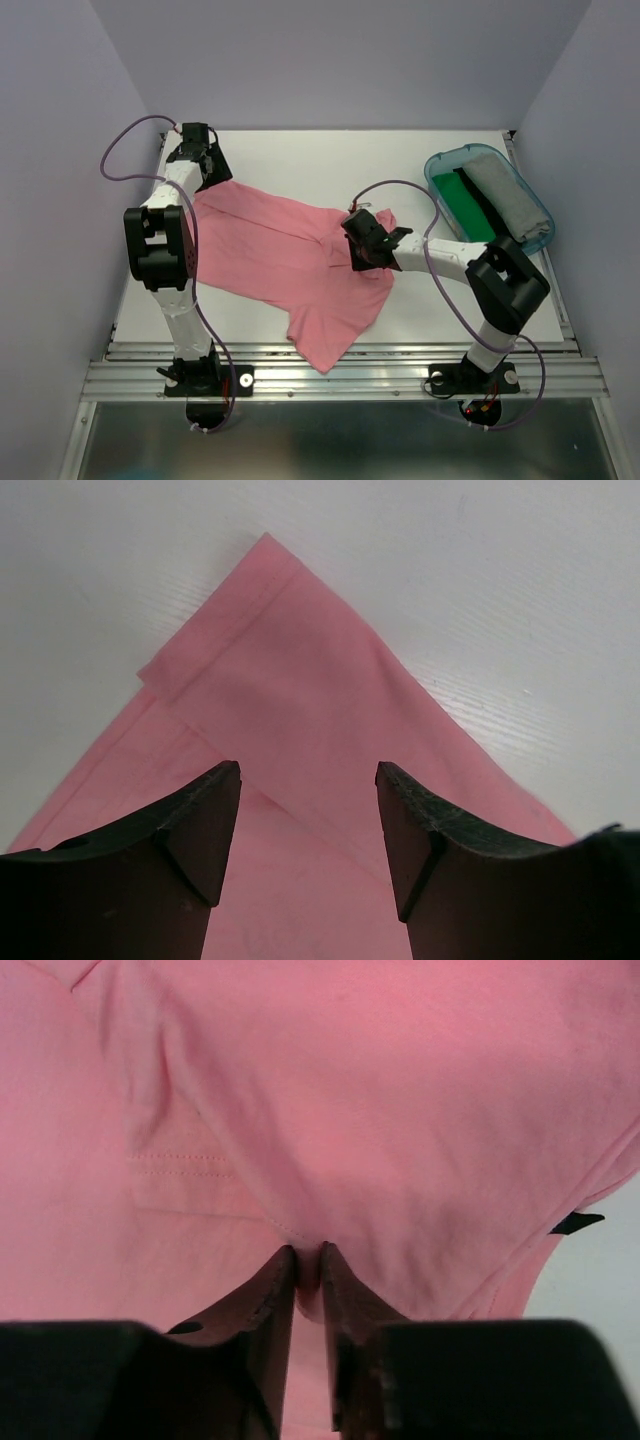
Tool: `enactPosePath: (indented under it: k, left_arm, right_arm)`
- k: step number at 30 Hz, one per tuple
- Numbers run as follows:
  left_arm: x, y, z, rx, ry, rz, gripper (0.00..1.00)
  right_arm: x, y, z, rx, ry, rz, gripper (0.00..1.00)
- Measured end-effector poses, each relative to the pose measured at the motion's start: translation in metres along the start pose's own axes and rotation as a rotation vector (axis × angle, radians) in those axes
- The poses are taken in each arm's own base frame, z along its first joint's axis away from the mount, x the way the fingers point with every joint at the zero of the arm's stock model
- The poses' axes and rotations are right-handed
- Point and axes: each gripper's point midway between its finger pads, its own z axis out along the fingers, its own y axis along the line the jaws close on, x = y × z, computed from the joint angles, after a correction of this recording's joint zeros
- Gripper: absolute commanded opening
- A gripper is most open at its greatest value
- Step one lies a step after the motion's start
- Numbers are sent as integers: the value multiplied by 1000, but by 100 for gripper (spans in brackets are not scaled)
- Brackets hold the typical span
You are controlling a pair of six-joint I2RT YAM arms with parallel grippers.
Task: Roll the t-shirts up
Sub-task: Fold the T-shirt at the center of the board.
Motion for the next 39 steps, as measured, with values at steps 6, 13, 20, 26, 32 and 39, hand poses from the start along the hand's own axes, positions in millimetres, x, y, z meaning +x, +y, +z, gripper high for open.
enactPosePath:
  k: [6, 13, 20, 26, 32, 39]
  left_arm:
    - [0, 0, 0, 0, 1, 0, 67]
    - [0, 0, 0, -1, 1, 1, 68]
    - [0, 0, 0, -1, 1, 1, 68]
    - [1, 0, 0, -1, 2, 1, 67]
    - [1, 0, 0, -1, 2, 1, 67]
    - [1, 0, 0, 1, 4, 1, 68]
  right_arm:
    - [0, 0, -1, 4, -5, -14, 1]
    - [-13, 17, -26, -64, -47, -32, 1]
    - [-20, 30, -40, -102, -66, -45, 1]
    - [-11, 33, -43, -111, -38, -57, 1]
    - [-3, 43, -49, -141, -19, -58, 1]
    - [1, 47, -50, -154, 0, -32, 41]
